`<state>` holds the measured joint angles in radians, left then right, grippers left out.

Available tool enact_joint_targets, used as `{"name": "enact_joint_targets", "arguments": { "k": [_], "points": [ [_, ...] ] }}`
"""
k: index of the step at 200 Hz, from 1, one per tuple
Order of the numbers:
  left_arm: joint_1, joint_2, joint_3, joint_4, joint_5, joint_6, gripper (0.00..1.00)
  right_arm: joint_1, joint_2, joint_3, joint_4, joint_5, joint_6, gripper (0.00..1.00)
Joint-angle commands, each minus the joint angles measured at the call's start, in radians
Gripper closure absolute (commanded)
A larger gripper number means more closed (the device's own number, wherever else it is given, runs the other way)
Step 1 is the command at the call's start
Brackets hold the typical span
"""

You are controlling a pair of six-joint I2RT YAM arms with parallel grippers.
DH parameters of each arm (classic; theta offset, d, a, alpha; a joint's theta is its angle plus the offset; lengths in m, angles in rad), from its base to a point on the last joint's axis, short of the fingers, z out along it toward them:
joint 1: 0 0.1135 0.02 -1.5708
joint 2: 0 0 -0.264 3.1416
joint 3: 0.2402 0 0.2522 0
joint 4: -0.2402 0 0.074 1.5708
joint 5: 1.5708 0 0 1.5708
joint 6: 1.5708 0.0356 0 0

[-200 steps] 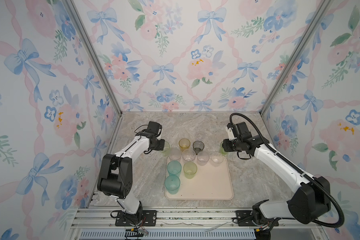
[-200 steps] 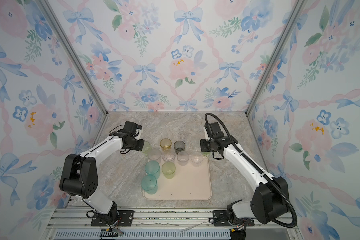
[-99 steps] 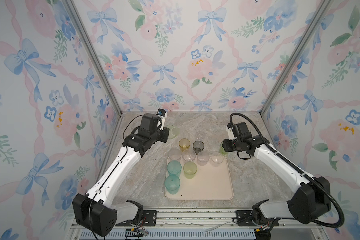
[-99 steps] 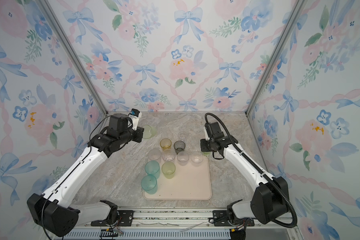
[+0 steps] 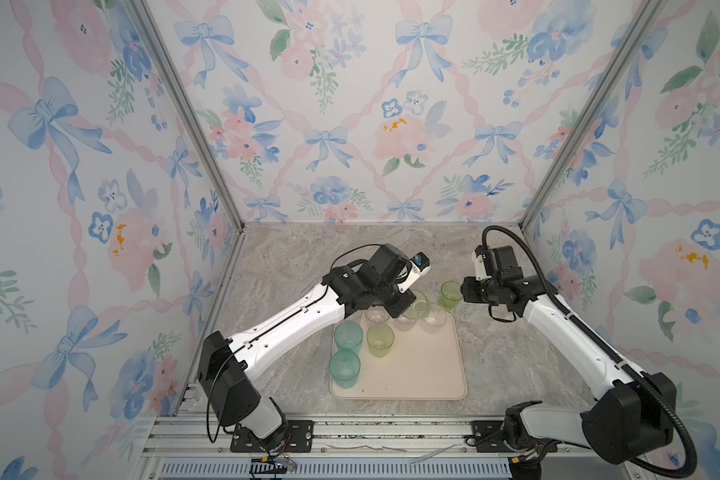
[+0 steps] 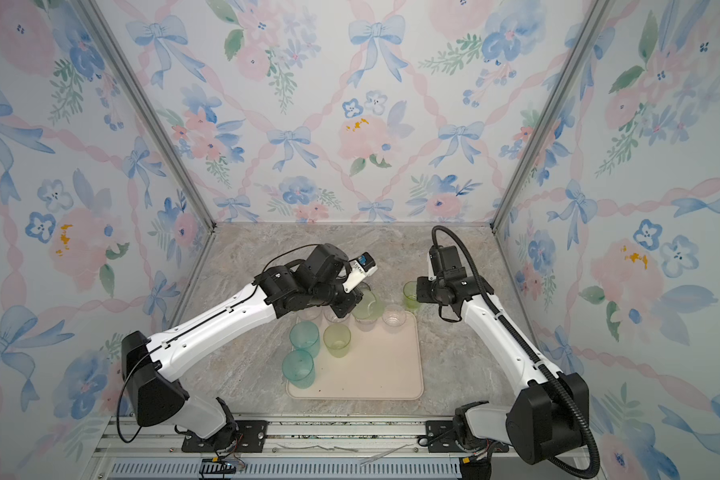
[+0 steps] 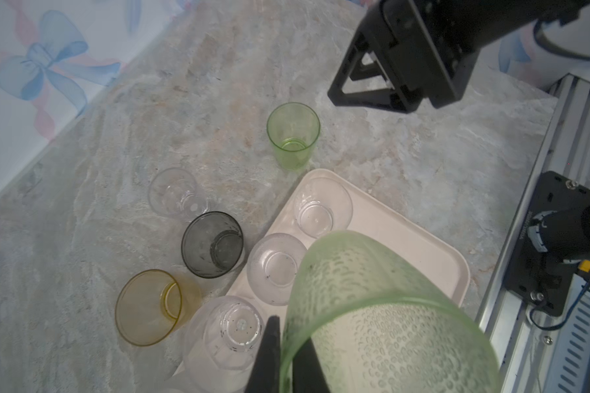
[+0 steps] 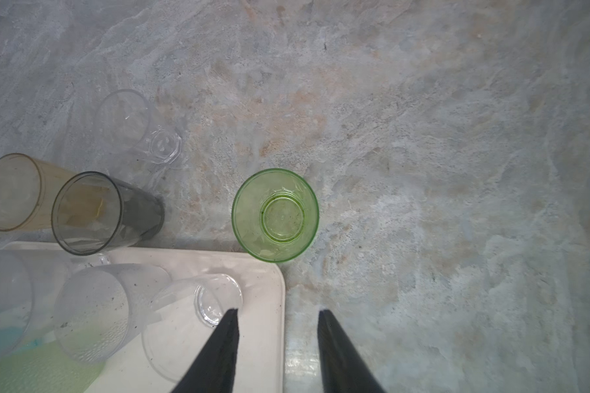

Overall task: Place the glasses into the tray
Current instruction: 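Lift the frosted green cup with the left gripper and carry it over the tray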

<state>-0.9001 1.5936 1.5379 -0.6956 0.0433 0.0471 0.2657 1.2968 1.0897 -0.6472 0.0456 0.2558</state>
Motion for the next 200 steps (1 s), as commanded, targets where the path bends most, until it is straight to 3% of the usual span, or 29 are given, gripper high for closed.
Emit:
{"name": "enact_joint_targets", "arguments": {
  "k": [1, 52, 200],
  "points": [
    [-0.040, 0.061, 0.061, -0.112, 0.004, 0.053, 0.97, -0.015, -0.030, -0.015, -0.005, -0.021, 0.013, 0.58],
    [-0.097, 0.181, 0.102, -0.213, 0.004, 0.069, 0.97, -0.033, -0.037, -0.030, 0.001, -0.033, 0.013, 0.58],
    [-0.082, 0.377, 0.132, -0.251, -0.020, 0.095, 0.97, -0.045, -0.015, -0.038, 0.018, -0.059, 0.003, 0.58]
  ]
}}
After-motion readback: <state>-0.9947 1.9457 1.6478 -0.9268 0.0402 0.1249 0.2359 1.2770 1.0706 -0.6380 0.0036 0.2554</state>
